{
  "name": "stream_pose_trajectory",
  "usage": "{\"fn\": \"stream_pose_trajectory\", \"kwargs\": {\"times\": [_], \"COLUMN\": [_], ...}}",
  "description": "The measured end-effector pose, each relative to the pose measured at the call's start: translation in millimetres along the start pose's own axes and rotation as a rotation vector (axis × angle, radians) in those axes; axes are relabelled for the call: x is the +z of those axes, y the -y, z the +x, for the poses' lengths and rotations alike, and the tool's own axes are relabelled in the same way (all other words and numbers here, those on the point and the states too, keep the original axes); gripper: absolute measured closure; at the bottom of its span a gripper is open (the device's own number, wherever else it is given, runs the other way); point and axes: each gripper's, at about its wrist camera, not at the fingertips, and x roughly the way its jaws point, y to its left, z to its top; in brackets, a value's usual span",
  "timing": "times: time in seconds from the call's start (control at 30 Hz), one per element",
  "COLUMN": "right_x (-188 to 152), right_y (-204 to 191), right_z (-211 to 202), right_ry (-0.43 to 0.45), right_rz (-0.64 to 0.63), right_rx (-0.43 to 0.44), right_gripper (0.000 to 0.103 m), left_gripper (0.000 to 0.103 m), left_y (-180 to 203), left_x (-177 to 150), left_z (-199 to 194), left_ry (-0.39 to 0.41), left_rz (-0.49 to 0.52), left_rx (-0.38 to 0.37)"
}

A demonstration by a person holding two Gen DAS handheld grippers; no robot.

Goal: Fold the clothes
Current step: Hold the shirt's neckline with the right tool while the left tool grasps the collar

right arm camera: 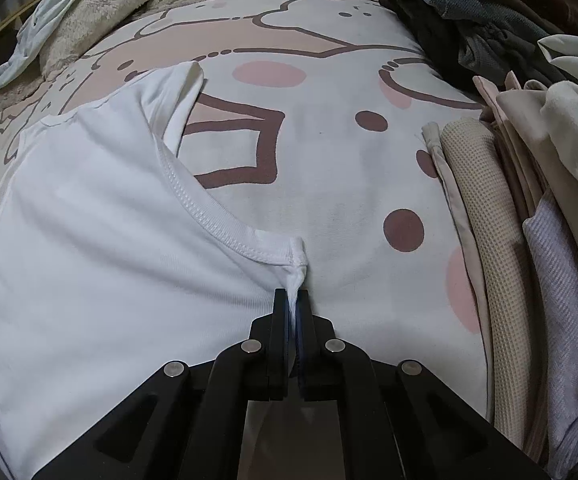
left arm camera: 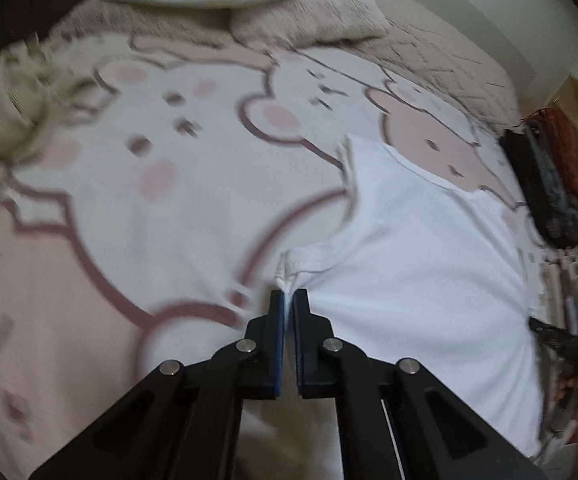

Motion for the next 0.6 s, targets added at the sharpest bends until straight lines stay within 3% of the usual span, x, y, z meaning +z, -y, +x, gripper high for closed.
{"fn": "stream_pose_trajectory", "kwargs": {"times": [0.23, 0.27, 0.33, 0.37, 0.4, 0.43, 0.6], "right_x": [-1.6, -1.9, -0.8, 0.1, 0.3, -0.4, -17.0], "right_y": [1.2, 1.0, 3.0, 4.4, 6.3, 8.5, 19.5], "right_z": [-2.6, -4.5, -12.9, -18.0, -26.6, -39.8, -108.7], "right_ry": [0.009, 0.02, 0.031, 0.035, 0.051, 0.084, 0.195], "right_rz": [-0.005, -0.021, -0.038, -0.043, -0.046, -0.046, -0.043], "right_rx": [0.017, 0.022, 0.032, 0.038, 0.039, 0.035, 0.053], "right_gripper": [0.1, 0.1, 0.096, 0.069, 0.027, 0.018, 0.019], "left_gripper": [0.096, 0.093, 0.071, 0.053, 0.048, 0.048, 0.048], "left_y": [-5.2, -9.2, -20.2, -26.3, -32.2, -34.7, -41.6], "left_x": [1.2, 0.6, 0.9, 0.3, -1.8, -5.1, -41.3], "left_z": [37.1, 33.5, 18.7, 7.0, -8.2, -19.1, -75.2], "left_ry": [-0.148, -0.142, -0.118, -0.097, -0.069, -0.06, -0.066], "left_rz": [0.01, -0.025, -0.092, -0.11, -0.103, -0.081, 0.041], "left_rx": [-0.032, -0.059, -0.114, -0.131, -0.126, -0.108, -0.084]}}
